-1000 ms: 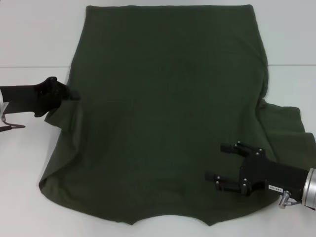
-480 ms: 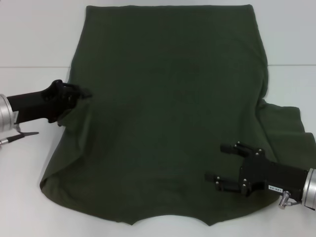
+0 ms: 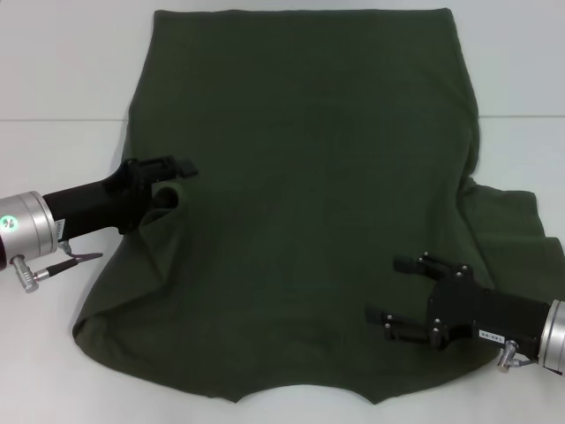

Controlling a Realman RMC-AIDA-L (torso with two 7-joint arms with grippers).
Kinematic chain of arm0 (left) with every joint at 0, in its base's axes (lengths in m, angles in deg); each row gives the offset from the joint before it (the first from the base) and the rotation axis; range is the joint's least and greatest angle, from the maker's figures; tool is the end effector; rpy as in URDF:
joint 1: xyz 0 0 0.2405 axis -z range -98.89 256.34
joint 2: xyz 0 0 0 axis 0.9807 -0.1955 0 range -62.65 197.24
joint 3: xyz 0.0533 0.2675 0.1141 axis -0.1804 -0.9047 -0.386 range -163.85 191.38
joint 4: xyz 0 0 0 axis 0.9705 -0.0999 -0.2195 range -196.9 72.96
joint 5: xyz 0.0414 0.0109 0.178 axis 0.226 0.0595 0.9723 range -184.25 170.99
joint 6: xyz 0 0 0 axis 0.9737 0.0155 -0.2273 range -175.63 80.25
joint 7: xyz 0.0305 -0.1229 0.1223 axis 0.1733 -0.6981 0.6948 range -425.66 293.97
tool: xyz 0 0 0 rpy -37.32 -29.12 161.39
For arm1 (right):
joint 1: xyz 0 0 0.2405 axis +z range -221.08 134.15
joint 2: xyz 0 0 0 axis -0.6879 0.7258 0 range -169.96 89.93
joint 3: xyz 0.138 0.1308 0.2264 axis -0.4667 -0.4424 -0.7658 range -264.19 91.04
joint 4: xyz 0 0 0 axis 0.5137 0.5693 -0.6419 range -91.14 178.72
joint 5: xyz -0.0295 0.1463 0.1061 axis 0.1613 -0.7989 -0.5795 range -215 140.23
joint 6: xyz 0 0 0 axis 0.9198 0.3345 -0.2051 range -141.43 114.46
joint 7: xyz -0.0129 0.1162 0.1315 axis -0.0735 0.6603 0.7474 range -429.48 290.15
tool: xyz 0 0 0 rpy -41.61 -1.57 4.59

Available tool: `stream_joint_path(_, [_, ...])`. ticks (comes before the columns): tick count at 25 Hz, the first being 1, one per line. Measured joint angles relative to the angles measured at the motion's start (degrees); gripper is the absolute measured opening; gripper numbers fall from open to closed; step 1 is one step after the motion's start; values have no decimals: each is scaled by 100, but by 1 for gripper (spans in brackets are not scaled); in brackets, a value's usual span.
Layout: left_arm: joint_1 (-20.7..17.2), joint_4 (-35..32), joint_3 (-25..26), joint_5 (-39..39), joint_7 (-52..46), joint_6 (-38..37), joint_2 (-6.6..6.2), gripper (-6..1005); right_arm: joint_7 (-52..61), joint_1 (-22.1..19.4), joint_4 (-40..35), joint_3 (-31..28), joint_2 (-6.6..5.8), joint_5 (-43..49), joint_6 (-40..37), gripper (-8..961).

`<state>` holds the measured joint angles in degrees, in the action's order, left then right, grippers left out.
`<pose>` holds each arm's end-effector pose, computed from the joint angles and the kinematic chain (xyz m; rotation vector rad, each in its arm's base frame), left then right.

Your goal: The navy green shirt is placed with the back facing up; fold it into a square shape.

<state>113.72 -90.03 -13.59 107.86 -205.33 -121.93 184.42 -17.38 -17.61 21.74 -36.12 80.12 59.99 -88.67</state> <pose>-0.2864 0.3938 -0.0284 -1.8002 -2.0940 -1.0547 0.2922 0.3170 -0.0948 -2.5868 0.4419 0.6647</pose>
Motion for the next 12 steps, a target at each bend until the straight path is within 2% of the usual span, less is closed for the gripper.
stream_joint_path(3, [-3, 2, -9, -3, 6, 101, 17, 497, 0, 6, 9, 0, 0, 0, 2, 927])
stream_joint_path(7, [-11, 7, -17, -2, 15, 286, 124, 532, -3, 13, 56, 0, 0, 0, 4, 927])
stream_joint_path(12, [-85, 158, 312, -457, 46, 469, 247, 548, -9, 24, 60, 0, 0, 0, 13, 927])
